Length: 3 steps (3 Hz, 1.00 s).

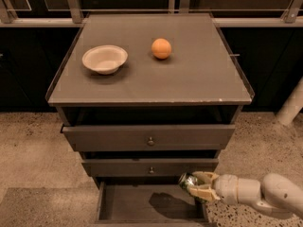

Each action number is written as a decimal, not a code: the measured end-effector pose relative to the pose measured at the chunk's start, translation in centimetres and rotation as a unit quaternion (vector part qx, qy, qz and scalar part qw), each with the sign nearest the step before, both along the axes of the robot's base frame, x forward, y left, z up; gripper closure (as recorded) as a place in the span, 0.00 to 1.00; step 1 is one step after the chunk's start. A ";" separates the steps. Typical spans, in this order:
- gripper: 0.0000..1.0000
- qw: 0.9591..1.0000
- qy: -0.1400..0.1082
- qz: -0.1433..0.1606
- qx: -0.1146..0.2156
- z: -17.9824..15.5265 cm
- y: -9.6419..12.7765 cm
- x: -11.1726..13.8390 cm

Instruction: Pick green can from bottom drawer and place on counter

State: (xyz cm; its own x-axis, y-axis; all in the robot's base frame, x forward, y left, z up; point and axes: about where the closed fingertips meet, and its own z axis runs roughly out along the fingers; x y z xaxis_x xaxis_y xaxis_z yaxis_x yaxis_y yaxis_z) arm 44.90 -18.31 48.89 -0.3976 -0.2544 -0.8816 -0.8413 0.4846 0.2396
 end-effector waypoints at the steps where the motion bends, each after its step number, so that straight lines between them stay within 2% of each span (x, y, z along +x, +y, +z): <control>1: 1.00 0.997 -0.047 0.044 -0.033 9.3 1.7 0.4; 2: 1.00 0.989 -0.123 0.065 -0.046 19.7 1.6 2.5; 3: 1.00 0.989 -0.123 0.065 -0.046 19.7 1.6 2.5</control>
Offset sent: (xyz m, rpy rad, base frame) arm 0.0477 0.0105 0.3062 -0.1069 -0.4136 0.1543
